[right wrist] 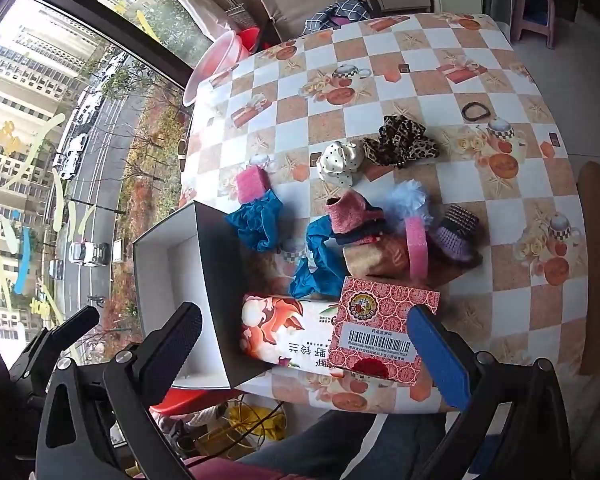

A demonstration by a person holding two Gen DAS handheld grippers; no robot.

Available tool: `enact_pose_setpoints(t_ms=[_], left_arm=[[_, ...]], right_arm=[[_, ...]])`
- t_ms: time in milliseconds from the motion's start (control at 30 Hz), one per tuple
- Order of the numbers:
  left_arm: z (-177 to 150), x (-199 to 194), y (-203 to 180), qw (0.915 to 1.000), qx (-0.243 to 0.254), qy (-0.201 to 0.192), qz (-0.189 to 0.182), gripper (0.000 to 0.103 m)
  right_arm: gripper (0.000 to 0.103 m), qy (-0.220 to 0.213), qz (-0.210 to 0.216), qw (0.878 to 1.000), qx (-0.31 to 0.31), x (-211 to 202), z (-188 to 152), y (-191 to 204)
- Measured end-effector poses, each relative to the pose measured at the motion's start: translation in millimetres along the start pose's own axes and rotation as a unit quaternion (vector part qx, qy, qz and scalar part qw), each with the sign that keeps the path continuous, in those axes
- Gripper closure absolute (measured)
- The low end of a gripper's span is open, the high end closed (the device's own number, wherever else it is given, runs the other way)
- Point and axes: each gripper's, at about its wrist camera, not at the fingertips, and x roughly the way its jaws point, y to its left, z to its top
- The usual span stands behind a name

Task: Organize soft objects

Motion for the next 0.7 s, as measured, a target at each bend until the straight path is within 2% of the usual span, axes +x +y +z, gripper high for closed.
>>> enact_pose_setpoints(t_ms=[233, 700], left_arm=[[-0.4, -2.8, 1.3, 1.0000, 0.007, 0.003, -0.004, 0.000], [-2.6, -3.7, 9.3, 0.9999, -0.014, 0.005, -0.004, 0.000]], right_arm=[[0.000, -0.007, -0.005, 1.000, 0.014, -4.8, -2.7, -3.1], [0.000, -0.008, -0.009, 1.000, 0.008, -5.6, -6.7, 1.7]])
